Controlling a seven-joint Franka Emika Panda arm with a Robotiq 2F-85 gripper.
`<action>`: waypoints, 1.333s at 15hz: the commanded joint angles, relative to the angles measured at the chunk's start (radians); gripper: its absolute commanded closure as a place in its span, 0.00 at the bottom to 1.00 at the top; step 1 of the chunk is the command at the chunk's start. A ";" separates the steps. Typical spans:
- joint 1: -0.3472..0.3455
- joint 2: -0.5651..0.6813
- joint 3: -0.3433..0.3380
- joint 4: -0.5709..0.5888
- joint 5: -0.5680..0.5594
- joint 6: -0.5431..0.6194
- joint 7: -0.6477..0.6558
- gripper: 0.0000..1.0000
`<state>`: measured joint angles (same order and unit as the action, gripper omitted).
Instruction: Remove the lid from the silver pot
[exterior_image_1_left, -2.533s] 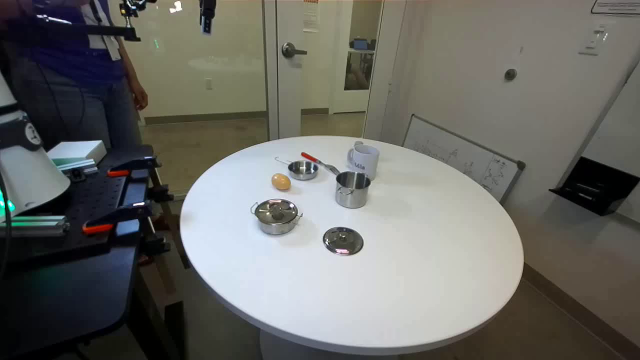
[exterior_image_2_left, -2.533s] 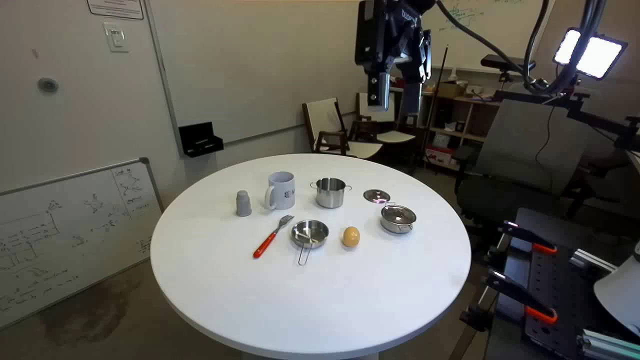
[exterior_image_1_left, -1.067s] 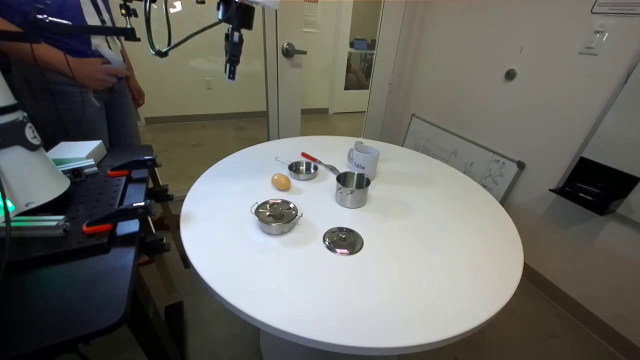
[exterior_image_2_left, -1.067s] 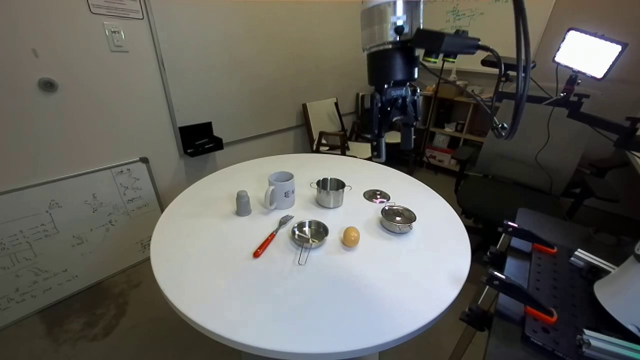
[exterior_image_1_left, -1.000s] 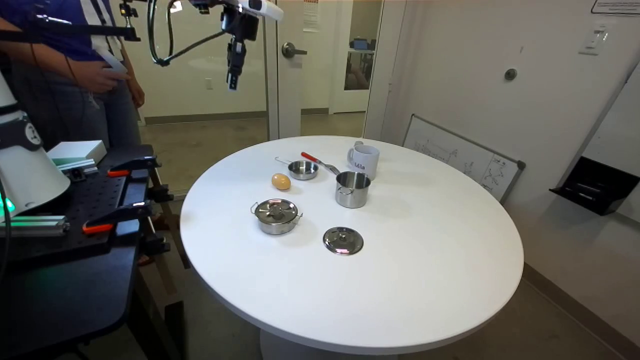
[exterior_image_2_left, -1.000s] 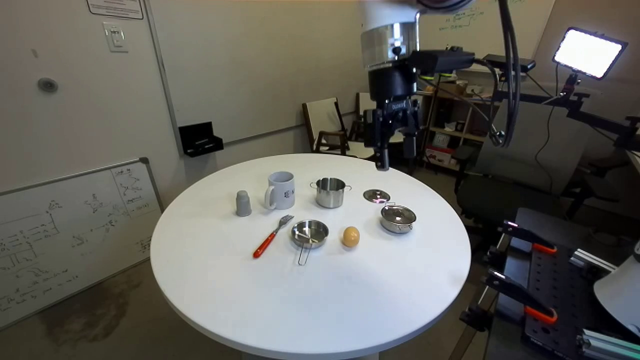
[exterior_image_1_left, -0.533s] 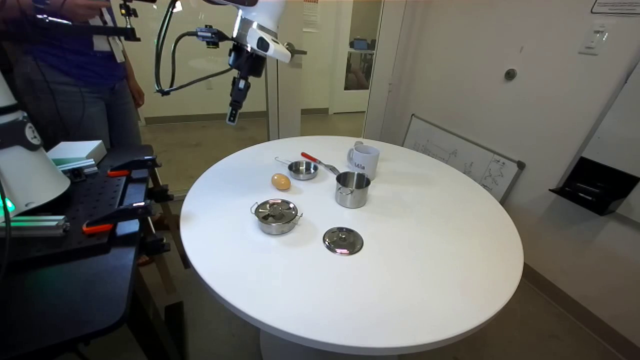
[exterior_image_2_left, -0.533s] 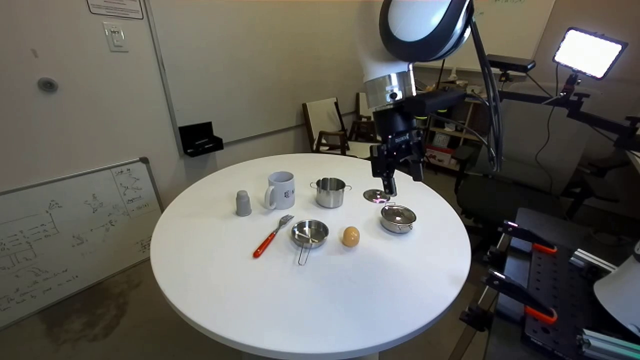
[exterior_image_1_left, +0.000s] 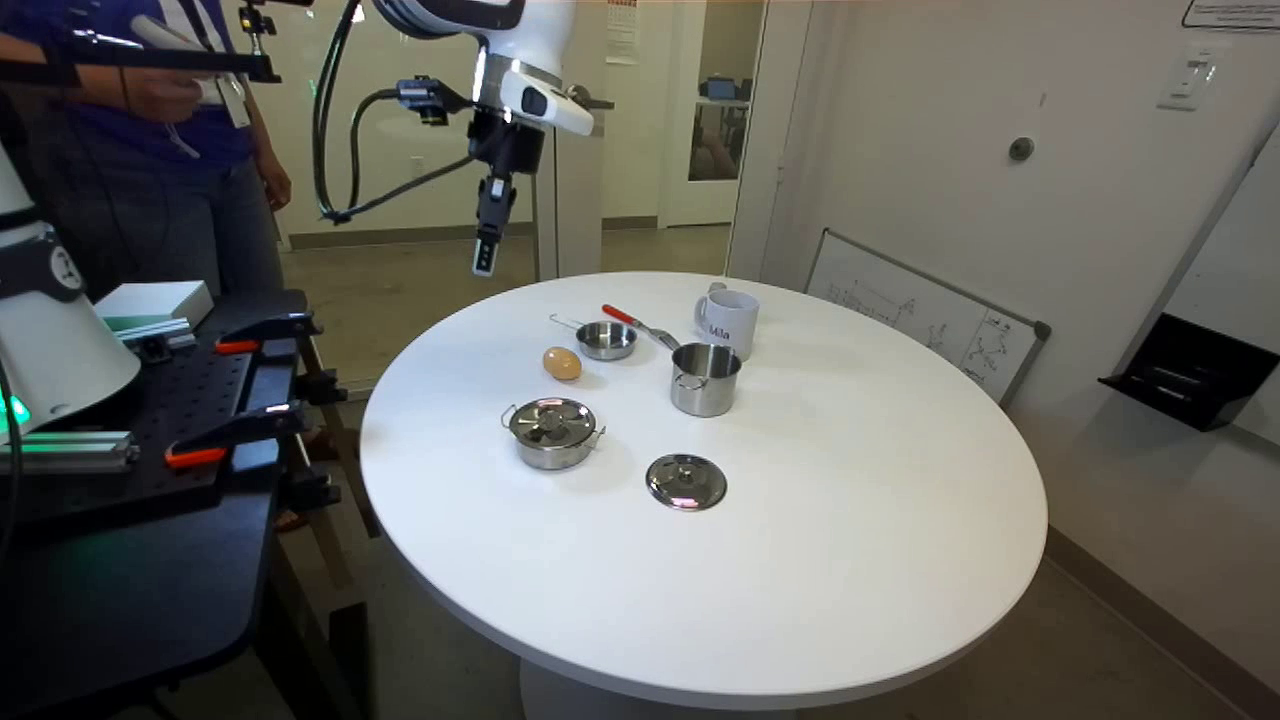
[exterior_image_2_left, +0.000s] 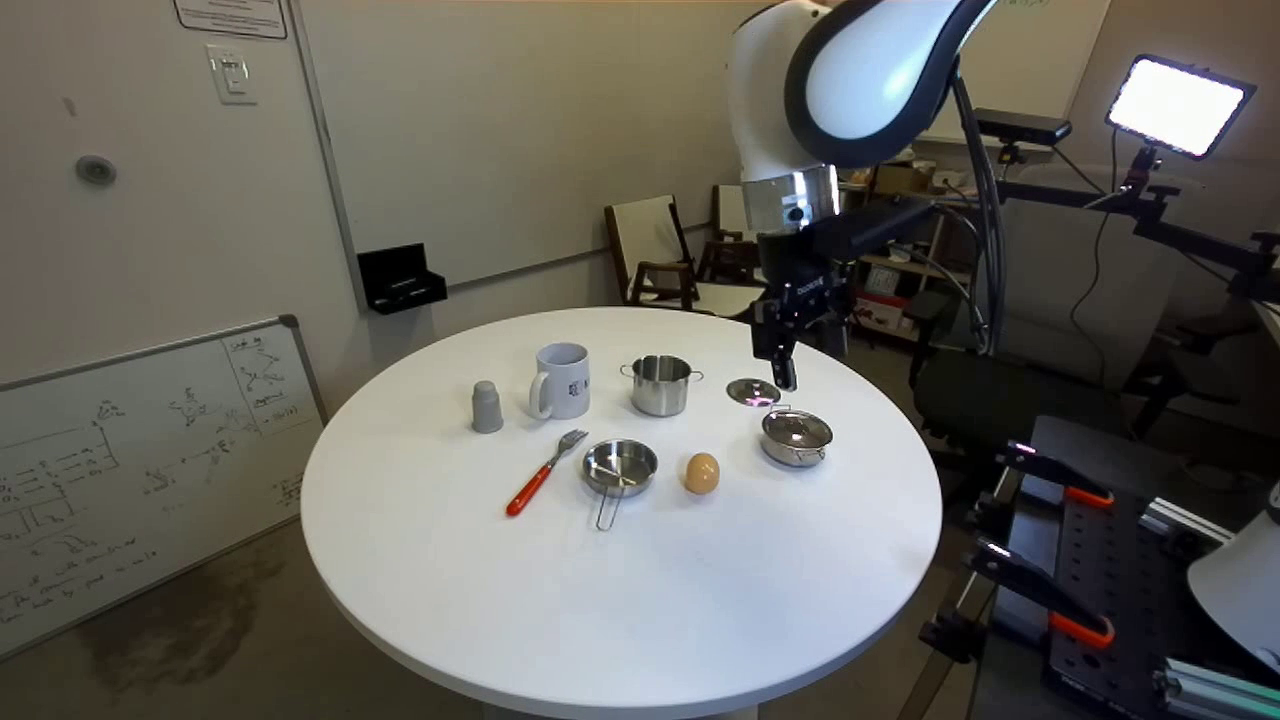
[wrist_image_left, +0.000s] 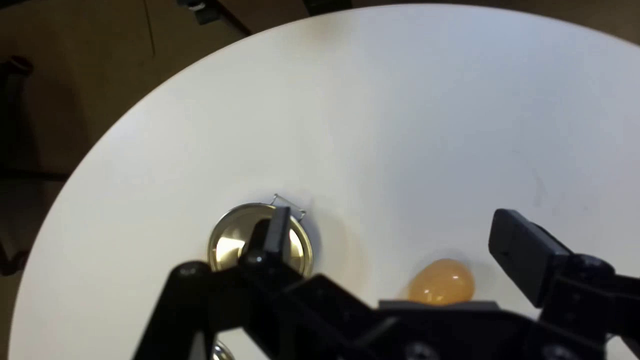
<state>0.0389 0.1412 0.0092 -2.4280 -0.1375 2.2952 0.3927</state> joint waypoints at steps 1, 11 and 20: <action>-0.017 0.082 -0.074 -0.027 -0.123 0.136 0.087 0.00; -0.091 0.229 -0.160 -0.035 0.088 0.409 -0.056 0.00; -0.009 0.270 -0.230 0.006 0.002 0.420 -0.054 0.00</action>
<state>-0.0346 0.3919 -0.1750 -2.4534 -0.0757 2.7250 0.3172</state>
